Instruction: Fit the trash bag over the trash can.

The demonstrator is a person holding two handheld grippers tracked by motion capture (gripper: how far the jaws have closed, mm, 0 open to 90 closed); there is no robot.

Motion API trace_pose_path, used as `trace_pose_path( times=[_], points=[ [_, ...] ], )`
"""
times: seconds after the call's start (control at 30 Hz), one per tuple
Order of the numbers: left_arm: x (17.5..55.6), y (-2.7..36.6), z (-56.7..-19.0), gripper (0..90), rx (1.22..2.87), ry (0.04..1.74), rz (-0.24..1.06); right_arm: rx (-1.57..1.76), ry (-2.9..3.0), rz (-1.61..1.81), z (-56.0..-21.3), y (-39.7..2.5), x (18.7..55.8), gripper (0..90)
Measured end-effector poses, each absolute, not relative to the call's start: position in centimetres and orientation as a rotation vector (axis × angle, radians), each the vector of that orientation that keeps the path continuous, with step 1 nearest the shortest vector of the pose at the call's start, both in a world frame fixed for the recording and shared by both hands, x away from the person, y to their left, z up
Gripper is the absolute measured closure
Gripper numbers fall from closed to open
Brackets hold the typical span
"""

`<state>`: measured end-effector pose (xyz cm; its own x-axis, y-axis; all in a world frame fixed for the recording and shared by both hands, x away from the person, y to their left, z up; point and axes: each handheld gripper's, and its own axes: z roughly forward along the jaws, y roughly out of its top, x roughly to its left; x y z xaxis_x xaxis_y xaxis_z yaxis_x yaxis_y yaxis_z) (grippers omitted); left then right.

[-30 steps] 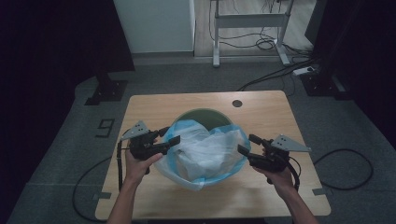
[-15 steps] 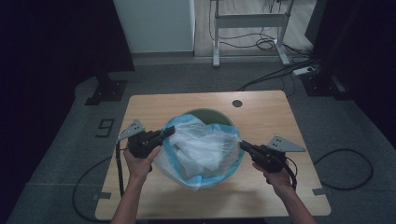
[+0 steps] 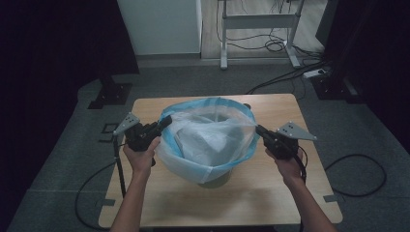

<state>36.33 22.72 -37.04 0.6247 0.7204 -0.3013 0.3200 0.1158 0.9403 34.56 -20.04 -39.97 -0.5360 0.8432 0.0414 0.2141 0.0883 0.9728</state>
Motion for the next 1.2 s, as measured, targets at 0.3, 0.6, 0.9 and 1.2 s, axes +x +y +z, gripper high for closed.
trace_pose_path(
  times=[0.3, 0.6, 0.9, 1.2],
  points=[
    [38.2, 23.5, -40.0, 85.8, 1.516, 1.023, 0.315, 1.177, 1.881, 1.425, -42.4, -19.1, 38.0, 88.9],
    [38.4, 23.3, -41.2, 86.2, 1.575, 1.045, 0.315, 1.187, 1.909, 1.403, -44.1, -18.6, 38.3, 88.8],
    [38.9, 22.8, -42.7, 87.1, 1.653, 1.126, 0.269, 1.192, 1.970, 1.372, -45.2, -18.3, 38.6, 88.9],
    [38.3, 23.2, -43.8, 87.1, 1.670, 1.126, 0.239, 1.225, 2.008, 1.340, -46.6, -18.7, 38.4, 88.9]
  ],
)
